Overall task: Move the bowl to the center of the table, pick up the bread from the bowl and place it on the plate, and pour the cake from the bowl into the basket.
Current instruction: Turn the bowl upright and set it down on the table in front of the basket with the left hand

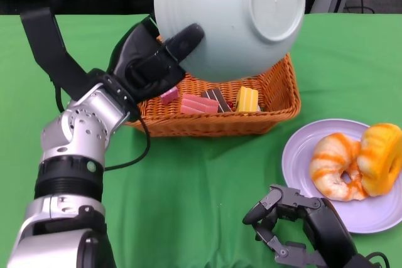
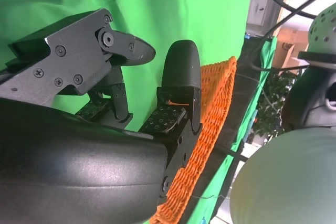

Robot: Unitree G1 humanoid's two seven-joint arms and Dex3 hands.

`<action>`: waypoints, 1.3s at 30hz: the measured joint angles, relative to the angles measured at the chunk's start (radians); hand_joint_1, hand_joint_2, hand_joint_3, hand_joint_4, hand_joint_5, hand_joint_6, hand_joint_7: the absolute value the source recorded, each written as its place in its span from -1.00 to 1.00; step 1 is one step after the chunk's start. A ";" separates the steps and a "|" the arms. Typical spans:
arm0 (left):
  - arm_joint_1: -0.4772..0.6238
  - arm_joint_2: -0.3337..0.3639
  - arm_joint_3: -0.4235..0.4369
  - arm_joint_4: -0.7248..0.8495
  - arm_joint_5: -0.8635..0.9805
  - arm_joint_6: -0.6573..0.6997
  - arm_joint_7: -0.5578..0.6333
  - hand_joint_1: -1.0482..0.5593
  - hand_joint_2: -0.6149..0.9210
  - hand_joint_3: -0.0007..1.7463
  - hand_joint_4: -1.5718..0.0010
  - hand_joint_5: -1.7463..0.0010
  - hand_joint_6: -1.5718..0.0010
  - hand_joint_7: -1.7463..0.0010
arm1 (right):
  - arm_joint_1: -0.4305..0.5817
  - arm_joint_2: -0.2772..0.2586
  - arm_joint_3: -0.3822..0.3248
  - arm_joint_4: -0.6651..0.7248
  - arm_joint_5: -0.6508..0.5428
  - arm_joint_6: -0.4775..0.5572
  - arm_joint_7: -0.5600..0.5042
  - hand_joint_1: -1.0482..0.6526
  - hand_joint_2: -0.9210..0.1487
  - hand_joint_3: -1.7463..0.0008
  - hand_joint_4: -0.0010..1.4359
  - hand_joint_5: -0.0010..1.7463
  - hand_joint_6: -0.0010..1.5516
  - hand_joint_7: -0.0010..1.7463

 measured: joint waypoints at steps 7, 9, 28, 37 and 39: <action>-0.008 -0.010 0.003 -0.020 -0.027 0.027 0.035 0.14 0.78 0.14 0.13 -0.91 0.01 -0.62 | 0.004 0.000 0.000 -0.014 0.005 0.002 0.000 0.15 -0.63 0.32 0.07 0.60 -0.06 0.26; -0.008 -0.010 0.002 -0.024 -0.029 0.030 0.041 0.14 0.78 0.14 0.13 -0.91 0.01 -0.62 | 0.004 0.000 0.000 -0.014 0.004 0.004 -0.001 0.15 -0.63 0.32 0.07 0.59 -0.06 0.26; -0.003 -0.012 0.016 -0.114 -0.070 0.108 0.125 0.10 0.87 0.05 0.17 -0.94 0.13 -0.80 | 0.020 -0.001 0.002 -0.058 0.022 0.047 0.028 0.15 -0.60 0.29 0.09 0.58 -0.06 0.26; 0.073 0.036 -0.097 -0.230 0.058 -0.082 0.066 0.16 0.77 0.13 0.17 -0.94 0.14 -0.74 | 0.021 -0.002 0.003 -0.060 0.022 0.048 0.029 0.16 -0.57 0.27 0.09 0.58 -0.06 0.26; 0.083 0.049 -0.115 -0.245 0.086 -0.127 0.060 0.20 0.70 0.15 0.12 -0.93 0.07 -0.70 | 0.020 -0.001 0.004 -0.061 0.021 0.048 0.030 0.15 -0.58 0.28 0.09 0.57 -0.06 0.25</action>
